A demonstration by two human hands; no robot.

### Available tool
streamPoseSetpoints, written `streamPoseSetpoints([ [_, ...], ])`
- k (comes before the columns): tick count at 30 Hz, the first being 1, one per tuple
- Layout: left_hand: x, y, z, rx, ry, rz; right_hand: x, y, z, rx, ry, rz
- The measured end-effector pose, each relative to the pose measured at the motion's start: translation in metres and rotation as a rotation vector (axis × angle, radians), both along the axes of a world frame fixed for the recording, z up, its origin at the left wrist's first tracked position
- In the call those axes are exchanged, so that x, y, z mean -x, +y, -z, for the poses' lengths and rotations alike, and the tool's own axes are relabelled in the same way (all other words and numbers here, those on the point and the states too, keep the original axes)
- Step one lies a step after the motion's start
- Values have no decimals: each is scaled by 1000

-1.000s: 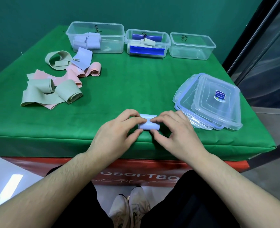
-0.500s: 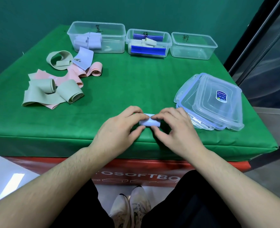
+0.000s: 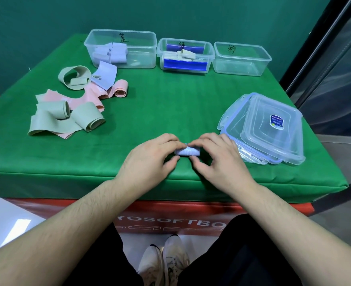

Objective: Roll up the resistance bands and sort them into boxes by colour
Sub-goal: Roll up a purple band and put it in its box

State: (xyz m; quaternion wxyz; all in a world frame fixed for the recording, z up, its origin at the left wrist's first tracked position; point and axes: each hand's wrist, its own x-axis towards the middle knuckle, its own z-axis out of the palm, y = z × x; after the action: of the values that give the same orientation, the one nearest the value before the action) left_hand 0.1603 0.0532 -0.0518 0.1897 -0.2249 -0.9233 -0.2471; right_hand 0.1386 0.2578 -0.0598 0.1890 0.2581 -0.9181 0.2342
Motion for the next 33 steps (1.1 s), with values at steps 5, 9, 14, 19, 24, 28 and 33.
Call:
streamPoseSetpoints([
  [5,5,0,-2,17,-6,-13,6,1,-1,49,-46,-13],
  [9,11,1,-2,10,-32,-8,9,0,0,52,-36,7],
  [14,20,0,1,10,-67,-17,12,0,-4,-15,-14,19],
  [19,24,1,0,56,-90,-27,17,-2,-4,-22,-45,7],
  [24,26,2,3,30,-150,-80,24,-1,-2,-6,-60,5],
  [28,31,9,1,-160,-251,-149,27,-2,-3,-13,-80,18],
  [33,29,10,-8,-477,-352,-101,23,-7,-8,121,-152,2],
])
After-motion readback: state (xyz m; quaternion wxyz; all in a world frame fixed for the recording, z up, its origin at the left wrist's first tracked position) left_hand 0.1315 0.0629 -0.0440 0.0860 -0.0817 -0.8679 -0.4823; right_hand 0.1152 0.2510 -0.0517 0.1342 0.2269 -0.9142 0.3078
